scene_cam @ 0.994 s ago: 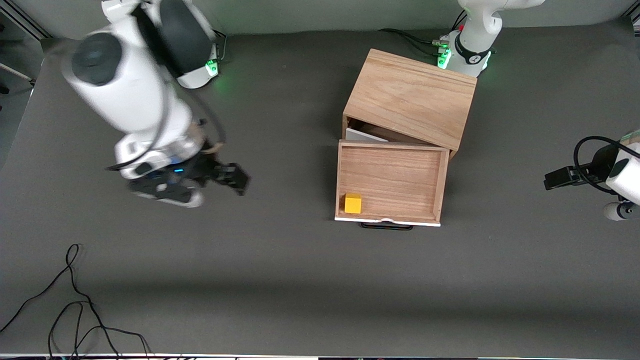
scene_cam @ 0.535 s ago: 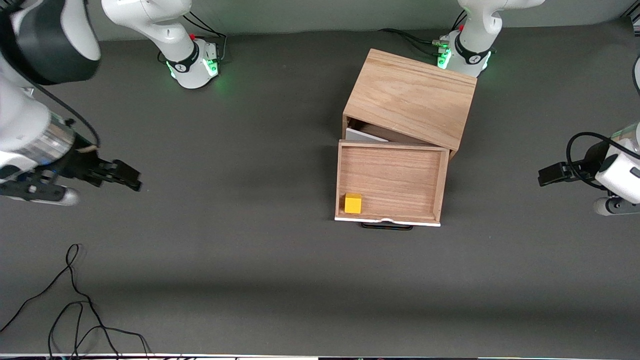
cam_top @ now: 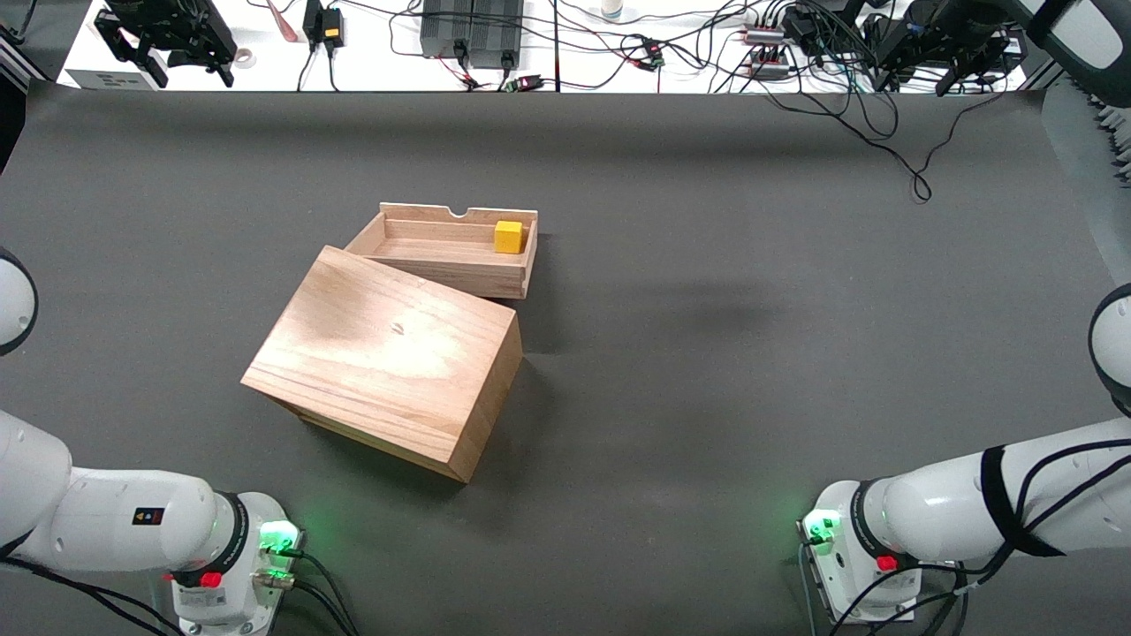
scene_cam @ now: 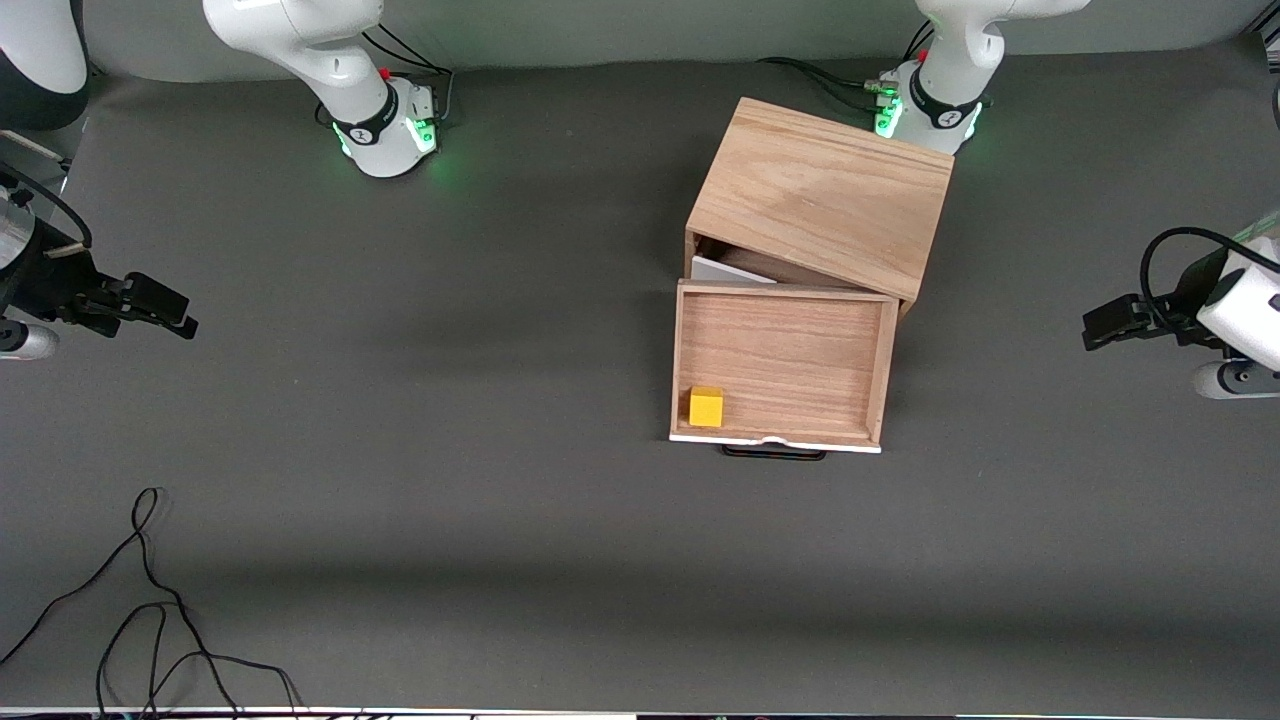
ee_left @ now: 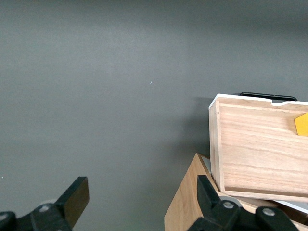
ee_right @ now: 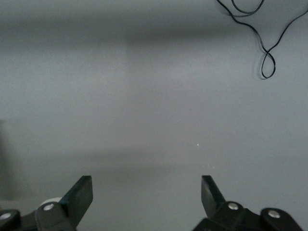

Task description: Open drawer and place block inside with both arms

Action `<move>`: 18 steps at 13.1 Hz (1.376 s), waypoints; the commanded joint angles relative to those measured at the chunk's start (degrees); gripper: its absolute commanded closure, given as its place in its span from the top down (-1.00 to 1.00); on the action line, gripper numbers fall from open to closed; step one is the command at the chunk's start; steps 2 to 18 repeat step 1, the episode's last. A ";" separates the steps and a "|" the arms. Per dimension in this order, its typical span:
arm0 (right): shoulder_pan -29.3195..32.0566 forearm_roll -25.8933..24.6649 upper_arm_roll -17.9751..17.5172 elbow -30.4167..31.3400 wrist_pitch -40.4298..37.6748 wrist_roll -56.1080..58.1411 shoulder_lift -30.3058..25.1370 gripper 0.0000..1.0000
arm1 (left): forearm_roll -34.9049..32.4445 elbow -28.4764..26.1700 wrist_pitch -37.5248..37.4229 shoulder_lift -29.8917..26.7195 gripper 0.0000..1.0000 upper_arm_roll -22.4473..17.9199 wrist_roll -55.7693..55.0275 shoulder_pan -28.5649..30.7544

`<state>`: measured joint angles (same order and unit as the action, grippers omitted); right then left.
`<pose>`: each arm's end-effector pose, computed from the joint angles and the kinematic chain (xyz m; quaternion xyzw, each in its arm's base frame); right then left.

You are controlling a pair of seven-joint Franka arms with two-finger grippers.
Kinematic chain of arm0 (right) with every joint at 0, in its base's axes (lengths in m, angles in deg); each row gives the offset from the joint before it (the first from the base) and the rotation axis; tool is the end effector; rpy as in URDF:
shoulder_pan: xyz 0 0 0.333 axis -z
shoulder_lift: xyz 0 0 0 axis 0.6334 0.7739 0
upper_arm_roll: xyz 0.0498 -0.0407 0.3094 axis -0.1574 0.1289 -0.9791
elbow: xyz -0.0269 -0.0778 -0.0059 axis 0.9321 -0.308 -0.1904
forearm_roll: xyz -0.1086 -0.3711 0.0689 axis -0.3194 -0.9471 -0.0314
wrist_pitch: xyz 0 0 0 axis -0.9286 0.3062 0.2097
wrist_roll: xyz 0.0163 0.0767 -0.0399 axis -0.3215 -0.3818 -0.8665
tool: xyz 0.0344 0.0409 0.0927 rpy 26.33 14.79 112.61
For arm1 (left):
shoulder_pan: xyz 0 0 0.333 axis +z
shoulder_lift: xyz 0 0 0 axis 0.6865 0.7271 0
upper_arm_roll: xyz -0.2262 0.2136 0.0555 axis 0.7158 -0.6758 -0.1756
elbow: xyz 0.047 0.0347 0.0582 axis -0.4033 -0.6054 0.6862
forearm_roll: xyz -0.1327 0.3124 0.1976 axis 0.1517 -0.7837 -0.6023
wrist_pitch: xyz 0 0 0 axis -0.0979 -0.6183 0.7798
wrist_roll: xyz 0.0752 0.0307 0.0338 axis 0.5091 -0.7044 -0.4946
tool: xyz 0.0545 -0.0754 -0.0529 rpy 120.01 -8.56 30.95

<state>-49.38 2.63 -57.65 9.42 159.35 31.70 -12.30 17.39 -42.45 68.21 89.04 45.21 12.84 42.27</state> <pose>0.5624 -0.0143 0.5848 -0.9989 0.0398 -0.0197 0.0141 0.6014 -0.0194 0.5788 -0.9995 -0.0119 0.0285 0.0087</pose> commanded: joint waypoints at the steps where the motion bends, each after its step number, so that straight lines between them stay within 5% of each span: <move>1: -0.72 0.60 1.00 0.49 -0.79 1.56 -0.41 1.00 | -0.66 -2.20 0.85 -1.85 1.00 -0.06 1.57 -0.05; 18: -0.72 0.60 1.00 0.49 -0.79 1.56 -0.41 1.00 | -0.66 -2.20 0.85 -1.85 1.00 -0.06 1.57 -0.05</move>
